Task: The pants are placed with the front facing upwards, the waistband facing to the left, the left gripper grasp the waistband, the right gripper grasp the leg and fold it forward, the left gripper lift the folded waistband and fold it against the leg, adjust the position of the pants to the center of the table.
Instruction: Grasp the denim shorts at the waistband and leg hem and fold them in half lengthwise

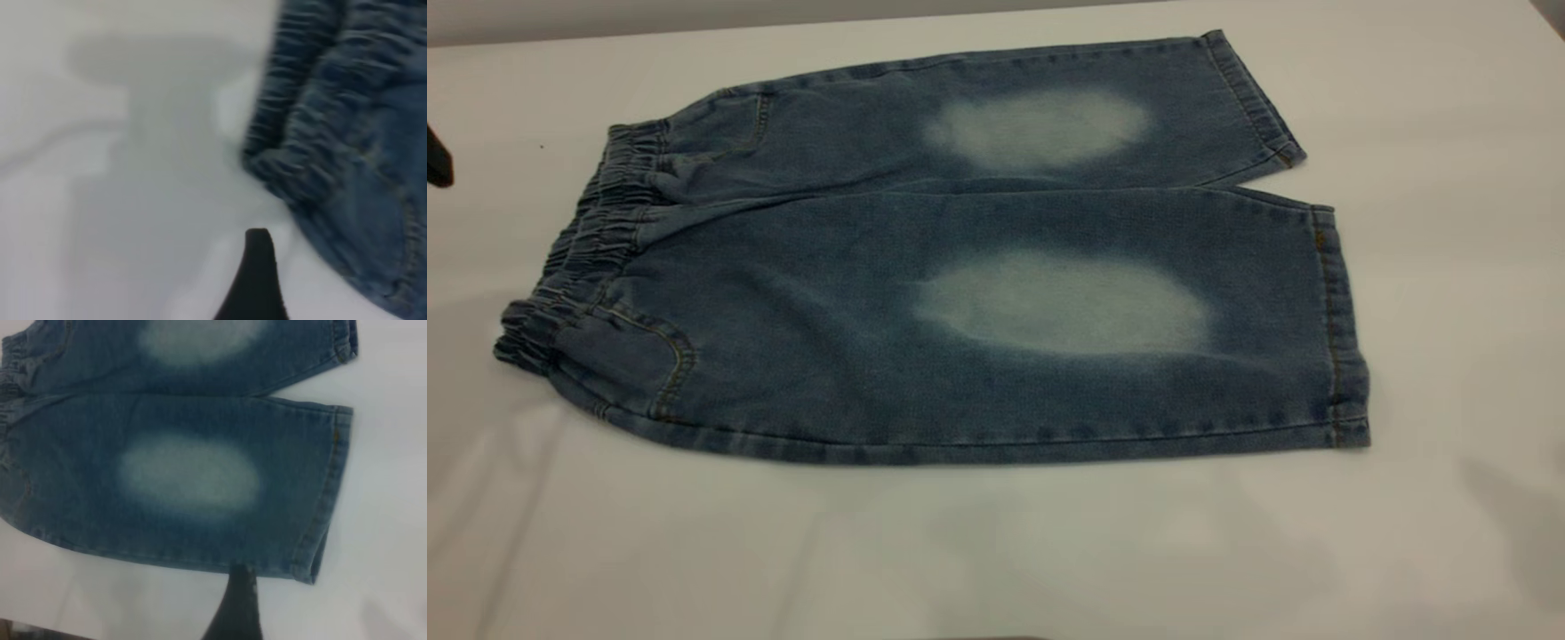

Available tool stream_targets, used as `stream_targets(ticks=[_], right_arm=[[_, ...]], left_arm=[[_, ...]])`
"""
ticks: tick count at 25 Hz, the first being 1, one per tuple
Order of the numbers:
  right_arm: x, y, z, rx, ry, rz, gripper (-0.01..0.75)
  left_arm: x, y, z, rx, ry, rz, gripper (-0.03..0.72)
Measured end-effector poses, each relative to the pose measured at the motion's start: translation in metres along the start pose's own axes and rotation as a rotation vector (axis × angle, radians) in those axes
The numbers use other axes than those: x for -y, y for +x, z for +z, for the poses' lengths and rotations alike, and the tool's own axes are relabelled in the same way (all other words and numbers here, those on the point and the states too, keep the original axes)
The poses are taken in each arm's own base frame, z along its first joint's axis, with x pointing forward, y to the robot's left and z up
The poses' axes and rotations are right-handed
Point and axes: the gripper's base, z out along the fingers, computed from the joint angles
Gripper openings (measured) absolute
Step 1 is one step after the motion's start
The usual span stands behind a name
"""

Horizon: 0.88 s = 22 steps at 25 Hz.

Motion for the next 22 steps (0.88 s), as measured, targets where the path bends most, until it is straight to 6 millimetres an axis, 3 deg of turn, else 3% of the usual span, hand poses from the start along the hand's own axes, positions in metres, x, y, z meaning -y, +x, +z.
stream_targets(ticks=[6, 16, 22], right_arm=[[0.000, 0.000, 0.000, 0.004, 0.000, 0.000, 0.589], [0.000, -0.001, 0.000, 0.007, 0.001, -0.016, 0.589], [0.000, -0.001, 0.000, 0.007, 0.001, -0.023, 0.589]], left_arm=[[-0.008, 0.008, 0.037, -0.157, -0.040, 0.022, 0.567], [-0.011, 0.004, 0.049, -0.115, -0.061, 0.062, 0.567], [-0.016, 0.010, 0.071, -0.147, -0.087, 0.059, 0.567]])
